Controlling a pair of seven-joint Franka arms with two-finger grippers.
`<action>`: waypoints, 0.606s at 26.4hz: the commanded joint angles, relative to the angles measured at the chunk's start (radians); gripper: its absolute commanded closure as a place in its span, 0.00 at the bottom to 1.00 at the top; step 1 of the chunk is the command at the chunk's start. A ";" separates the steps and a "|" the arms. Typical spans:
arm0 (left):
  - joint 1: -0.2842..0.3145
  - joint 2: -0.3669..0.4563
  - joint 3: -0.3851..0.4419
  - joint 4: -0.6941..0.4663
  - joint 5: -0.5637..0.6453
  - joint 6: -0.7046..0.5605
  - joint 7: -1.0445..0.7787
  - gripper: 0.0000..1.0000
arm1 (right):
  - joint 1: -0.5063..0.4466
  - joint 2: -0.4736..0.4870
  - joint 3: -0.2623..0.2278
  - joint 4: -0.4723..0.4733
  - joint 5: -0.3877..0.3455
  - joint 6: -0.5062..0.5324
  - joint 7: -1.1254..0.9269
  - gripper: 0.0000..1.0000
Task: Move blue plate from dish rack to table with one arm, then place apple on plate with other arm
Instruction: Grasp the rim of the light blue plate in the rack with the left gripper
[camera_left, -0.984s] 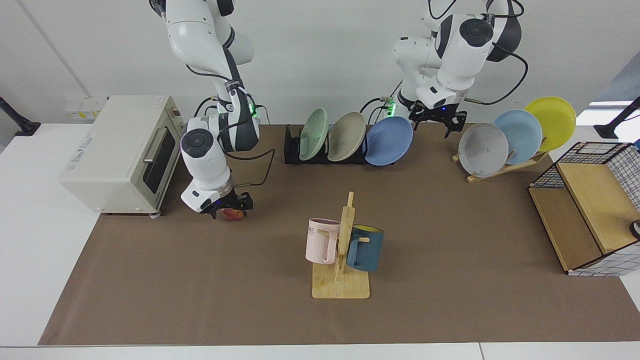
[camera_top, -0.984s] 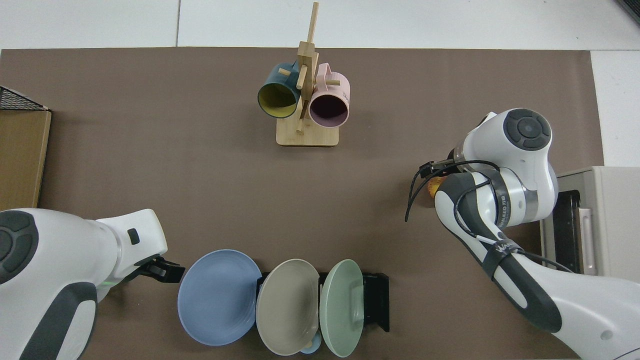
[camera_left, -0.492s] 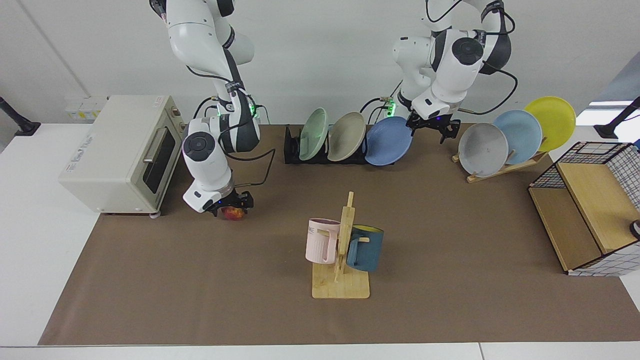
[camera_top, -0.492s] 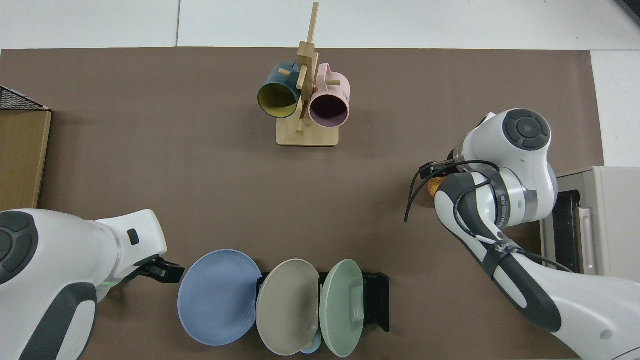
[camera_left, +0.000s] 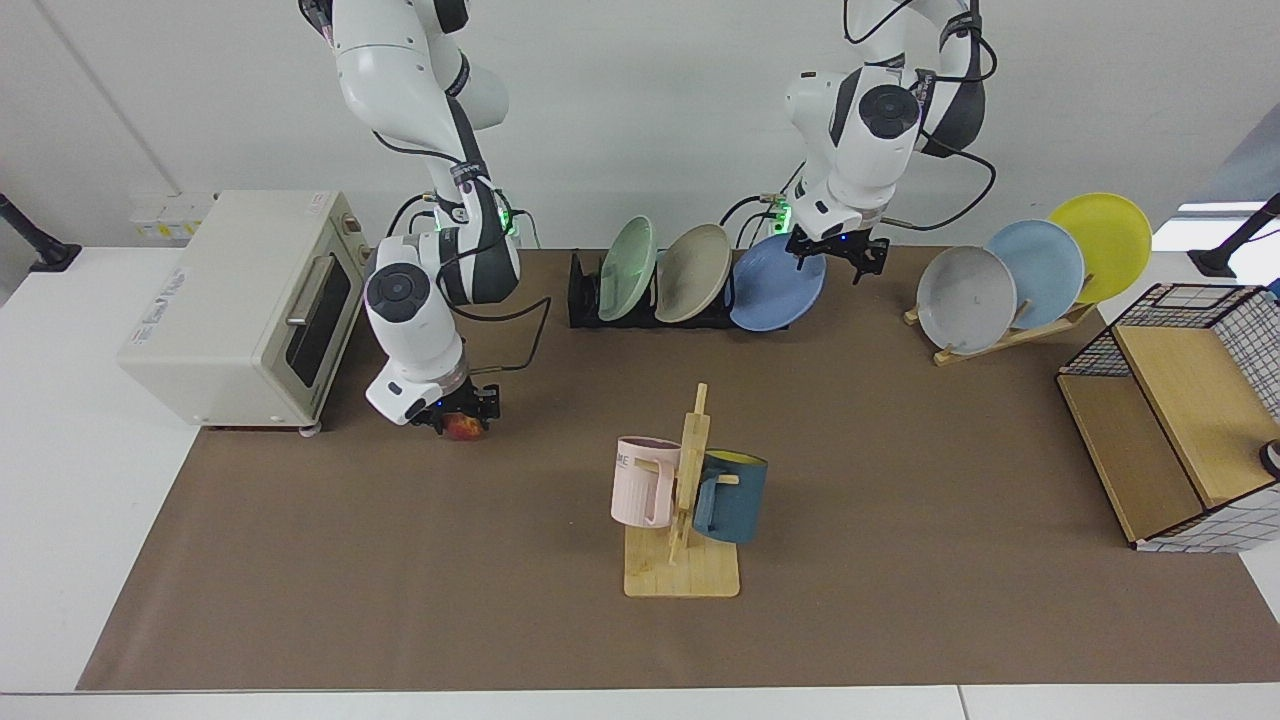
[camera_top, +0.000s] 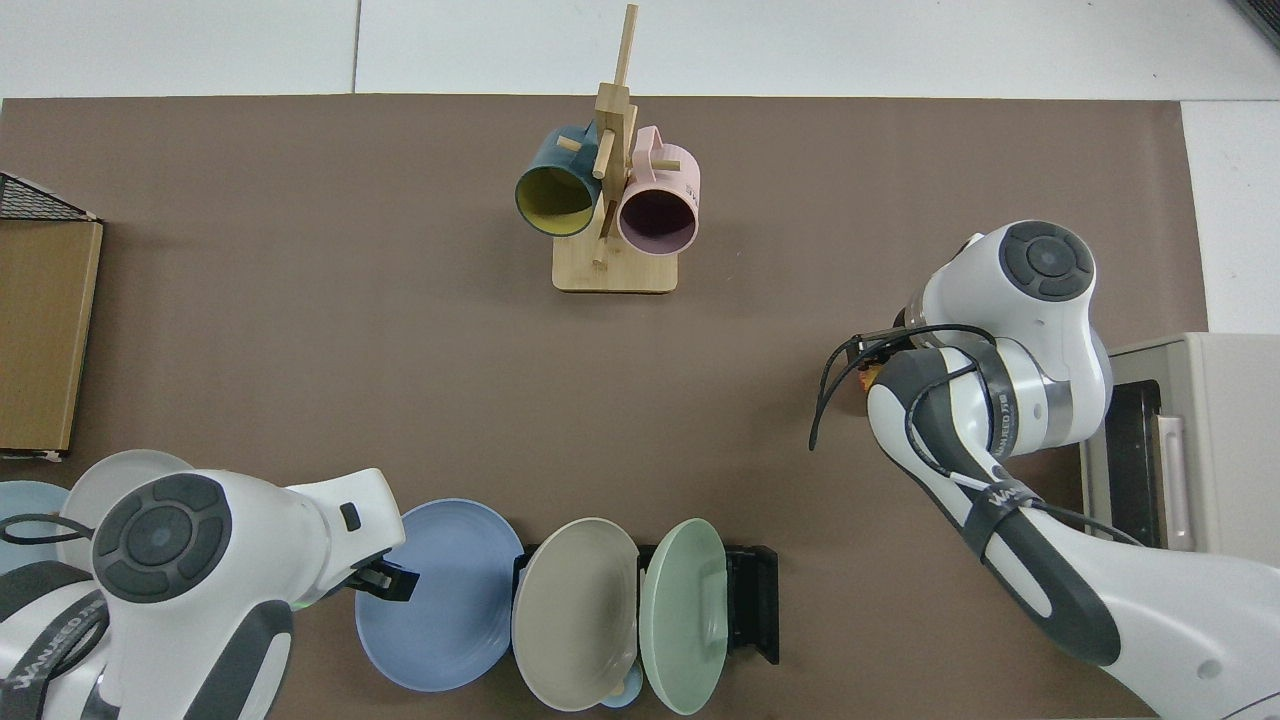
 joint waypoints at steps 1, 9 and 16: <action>-0.015 -0.040 0.000 -0.060 0.009 0.017 -0.025 0.00 | 0.003 0.000 0.001 -0.006 -0.016 -0.005 0.012 0.97; -0.014 -0.040 -0.026 -0.090 0.013 0.028 -0.067 0.45 | 0.004 0.002 0.001 0.006 -0.009 -0.021 0.015 1.00; -0.012 -0.039 -0.053 -0.061 0.030 0.002 -0.140 1.00 | 0.004 0.005 0.001 0.014 -0.005 -0.021 0.015 1.00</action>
